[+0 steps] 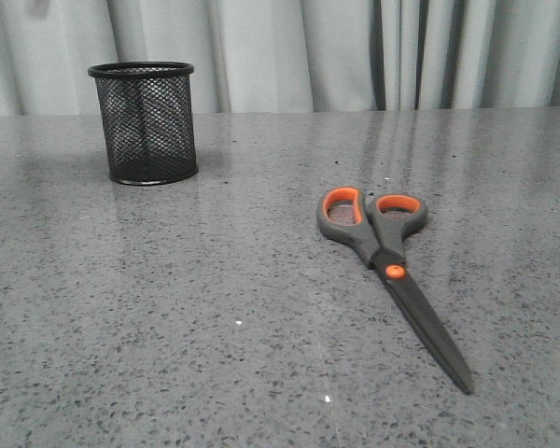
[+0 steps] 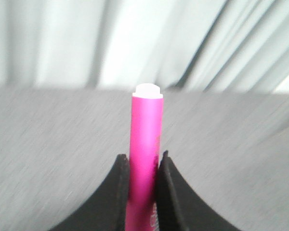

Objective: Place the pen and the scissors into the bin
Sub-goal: 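Move the marker over the black mesh cup and drop it in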

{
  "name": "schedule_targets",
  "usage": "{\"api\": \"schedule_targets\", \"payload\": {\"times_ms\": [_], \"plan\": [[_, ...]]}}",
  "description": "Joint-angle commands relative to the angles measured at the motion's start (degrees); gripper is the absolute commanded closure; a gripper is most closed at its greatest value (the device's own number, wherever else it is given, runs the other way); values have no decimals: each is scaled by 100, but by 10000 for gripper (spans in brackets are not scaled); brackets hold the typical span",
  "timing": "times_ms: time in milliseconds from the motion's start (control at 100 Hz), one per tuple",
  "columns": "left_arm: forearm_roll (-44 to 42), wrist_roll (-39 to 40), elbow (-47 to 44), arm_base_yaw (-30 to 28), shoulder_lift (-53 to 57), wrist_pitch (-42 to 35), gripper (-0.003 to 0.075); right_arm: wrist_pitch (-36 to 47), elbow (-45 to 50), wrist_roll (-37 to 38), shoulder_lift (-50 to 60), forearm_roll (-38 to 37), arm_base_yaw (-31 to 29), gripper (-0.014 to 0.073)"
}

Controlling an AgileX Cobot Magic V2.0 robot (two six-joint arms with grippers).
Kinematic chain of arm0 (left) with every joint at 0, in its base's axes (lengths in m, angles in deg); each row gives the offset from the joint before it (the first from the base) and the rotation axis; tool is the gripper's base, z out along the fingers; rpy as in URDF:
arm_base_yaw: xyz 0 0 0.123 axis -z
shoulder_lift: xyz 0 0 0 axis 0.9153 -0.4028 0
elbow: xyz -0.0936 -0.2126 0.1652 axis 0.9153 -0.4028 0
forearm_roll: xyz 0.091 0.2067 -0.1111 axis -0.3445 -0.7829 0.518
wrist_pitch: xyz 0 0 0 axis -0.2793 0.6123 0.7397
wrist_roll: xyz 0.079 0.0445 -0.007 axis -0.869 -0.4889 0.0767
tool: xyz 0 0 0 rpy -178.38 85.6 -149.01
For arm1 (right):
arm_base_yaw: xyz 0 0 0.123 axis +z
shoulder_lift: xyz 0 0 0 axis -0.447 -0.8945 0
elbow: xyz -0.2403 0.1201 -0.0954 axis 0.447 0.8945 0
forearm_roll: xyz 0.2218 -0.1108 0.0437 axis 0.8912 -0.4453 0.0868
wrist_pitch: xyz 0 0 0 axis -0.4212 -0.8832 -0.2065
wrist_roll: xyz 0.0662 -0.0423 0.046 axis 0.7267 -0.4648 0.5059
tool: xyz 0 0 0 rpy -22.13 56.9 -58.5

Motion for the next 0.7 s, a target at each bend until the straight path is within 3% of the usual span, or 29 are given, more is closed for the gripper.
{"api": "schedule_targets", "payload": {"times_ms": [0,100,240,690], "plan": [[1803,-1590,170,233,134,-204,739,541,-199,-47,-8,-97,3,276],[2613,-2804,170,436,-10,-224,739,557,-199,-47,-8,-97,3,276],[3276,-3555,170,533,-449,-169,739,557,-199,-47,-8,-97,3,276],[3410,-4129,170,533,-1440,377,712,512,-199,-47,-8,-109,3,276]]}}
